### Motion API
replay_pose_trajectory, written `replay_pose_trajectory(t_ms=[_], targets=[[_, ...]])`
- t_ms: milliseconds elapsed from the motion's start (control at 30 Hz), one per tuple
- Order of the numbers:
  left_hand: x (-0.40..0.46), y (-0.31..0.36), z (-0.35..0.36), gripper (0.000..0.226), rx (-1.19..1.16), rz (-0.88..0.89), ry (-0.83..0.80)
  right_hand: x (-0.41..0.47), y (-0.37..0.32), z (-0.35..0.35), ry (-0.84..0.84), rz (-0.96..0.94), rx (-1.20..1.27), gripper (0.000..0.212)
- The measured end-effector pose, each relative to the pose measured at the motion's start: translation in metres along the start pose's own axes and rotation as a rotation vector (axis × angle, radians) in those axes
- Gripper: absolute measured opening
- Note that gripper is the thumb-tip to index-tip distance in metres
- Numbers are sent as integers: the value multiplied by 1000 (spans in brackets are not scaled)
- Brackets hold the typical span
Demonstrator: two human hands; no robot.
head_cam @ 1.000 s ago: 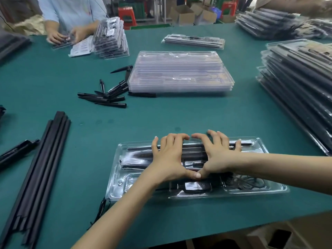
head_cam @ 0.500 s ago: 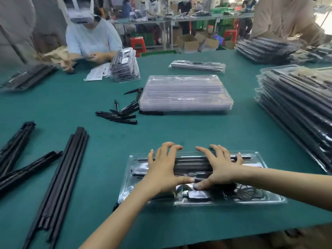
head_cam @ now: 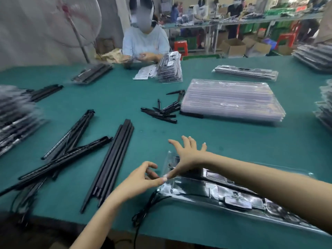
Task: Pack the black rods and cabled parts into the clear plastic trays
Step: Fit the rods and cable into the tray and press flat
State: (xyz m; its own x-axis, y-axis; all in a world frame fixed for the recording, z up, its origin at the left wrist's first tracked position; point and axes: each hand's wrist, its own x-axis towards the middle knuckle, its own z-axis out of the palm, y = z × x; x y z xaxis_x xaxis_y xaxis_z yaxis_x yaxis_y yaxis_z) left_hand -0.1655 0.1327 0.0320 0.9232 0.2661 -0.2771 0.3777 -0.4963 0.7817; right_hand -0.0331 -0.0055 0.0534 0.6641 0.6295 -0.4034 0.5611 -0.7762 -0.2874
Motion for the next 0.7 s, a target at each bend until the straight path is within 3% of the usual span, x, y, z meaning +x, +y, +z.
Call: replay_pose_trajectory(t_ms=[167,433,700], targets=[[5,-6,2,34,2,25,-54,10,-8,0,-117,31,-10,127],[20,1,-1,36,68,9,-175,20,-32,-13,-183,-112,-259,124],[28,-2,-3,35,35,4,-181,25,-42,-6,-177,-86,-325,124]])
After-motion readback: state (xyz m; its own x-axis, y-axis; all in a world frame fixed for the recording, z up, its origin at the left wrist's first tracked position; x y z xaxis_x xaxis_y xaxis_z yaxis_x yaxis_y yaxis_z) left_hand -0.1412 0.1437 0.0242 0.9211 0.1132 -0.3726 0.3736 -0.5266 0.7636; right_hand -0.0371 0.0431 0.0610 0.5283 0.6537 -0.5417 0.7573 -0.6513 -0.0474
